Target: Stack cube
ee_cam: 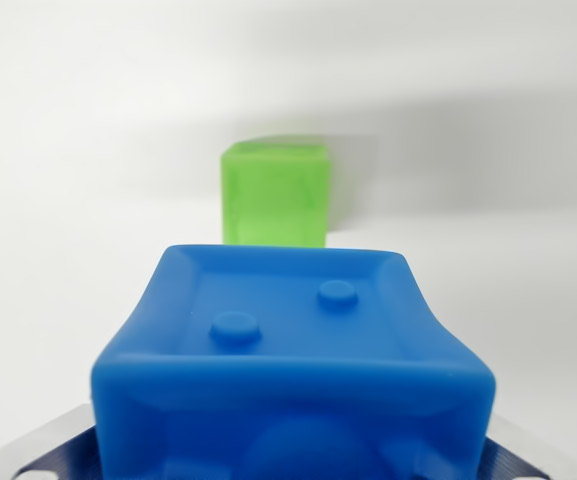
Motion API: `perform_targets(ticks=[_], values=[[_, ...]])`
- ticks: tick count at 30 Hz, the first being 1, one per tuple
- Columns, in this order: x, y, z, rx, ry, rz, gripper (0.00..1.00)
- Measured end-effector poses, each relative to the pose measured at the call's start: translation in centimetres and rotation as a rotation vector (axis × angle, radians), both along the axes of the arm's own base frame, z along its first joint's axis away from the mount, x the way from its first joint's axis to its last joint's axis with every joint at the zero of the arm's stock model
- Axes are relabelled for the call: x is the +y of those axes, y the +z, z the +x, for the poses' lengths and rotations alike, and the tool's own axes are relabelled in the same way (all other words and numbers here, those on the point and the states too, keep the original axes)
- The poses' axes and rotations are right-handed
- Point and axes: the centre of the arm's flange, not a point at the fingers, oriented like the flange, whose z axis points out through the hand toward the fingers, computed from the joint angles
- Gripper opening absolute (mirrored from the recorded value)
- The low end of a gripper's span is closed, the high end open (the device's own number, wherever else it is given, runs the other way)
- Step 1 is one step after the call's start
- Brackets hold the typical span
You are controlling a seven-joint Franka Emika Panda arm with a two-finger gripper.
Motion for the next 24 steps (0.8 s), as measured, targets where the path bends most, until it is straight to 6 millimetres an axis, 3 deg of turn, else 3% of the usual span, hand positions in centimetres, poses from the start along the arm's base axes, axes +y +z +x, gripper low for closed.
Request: perform_targets(ticks=[9, 24], values=[[1.1, 0.3, 0.4, 0.001, -0.003, 0.000, 0.00], [1.1, -4.6, 0.4, 0.008, -0.003, -0.002, 0.00]])
